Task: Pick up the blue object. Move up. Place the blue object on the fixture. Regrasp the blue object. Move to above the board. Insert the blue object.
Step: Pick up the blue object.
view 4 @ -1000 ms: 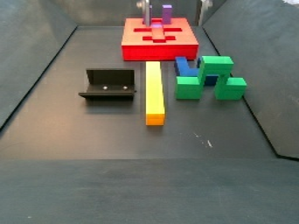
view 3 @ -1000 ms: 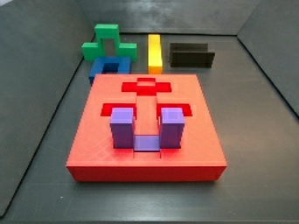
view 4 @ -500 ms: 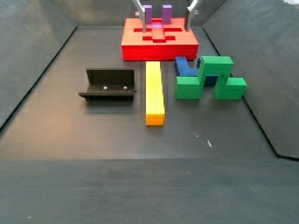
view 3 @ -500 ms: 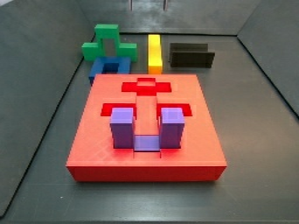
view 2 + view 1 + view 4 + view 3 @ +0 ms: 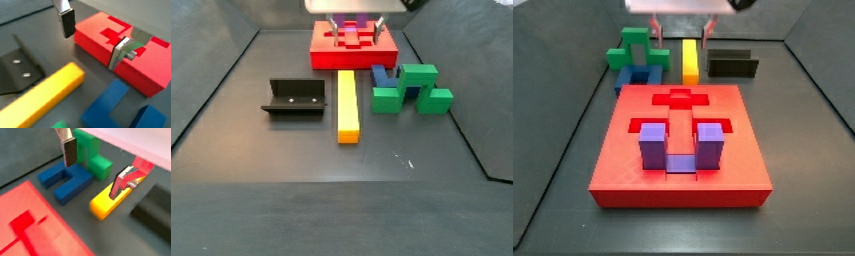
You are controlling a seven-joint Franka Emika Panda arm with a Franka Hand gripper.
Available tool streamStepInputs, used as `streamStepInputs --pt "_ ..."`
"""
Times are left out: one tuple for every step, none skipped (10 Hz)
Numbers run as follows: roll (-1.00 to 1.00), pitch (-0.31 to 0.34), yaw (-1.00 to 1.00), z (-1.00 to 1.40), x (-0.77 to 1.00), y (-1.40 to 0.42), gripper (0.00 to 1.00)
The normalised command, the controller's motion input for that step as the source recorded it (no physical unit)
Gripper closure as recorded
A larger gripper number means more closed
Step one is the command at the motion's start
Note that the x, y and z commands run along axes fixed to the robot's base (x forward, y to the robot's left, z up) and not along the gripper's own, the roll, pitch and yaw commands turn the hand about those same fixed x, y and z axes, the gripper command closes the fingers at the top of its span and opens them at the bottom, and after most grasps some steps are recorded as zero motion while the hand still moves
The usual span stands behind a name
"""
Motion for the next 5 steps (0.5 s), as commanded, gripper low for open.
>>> streamStepInputs --pt "0.0 0.0 0.03 -0.46 -0.26 -0.56 0.0" --pt "-0.01 -0.037 0.03 -0.29 -0.21 -0.11 0.0" --pt "0.03 0.031 0.0 -0.15 -0.04 0.0 0.0" --pt "0.05 0.0 0.0 -0.33 -0.12 0.02 0.0" --pt "0.01 0.0 0.0 -0.39 -0.26 0.0 0.0"
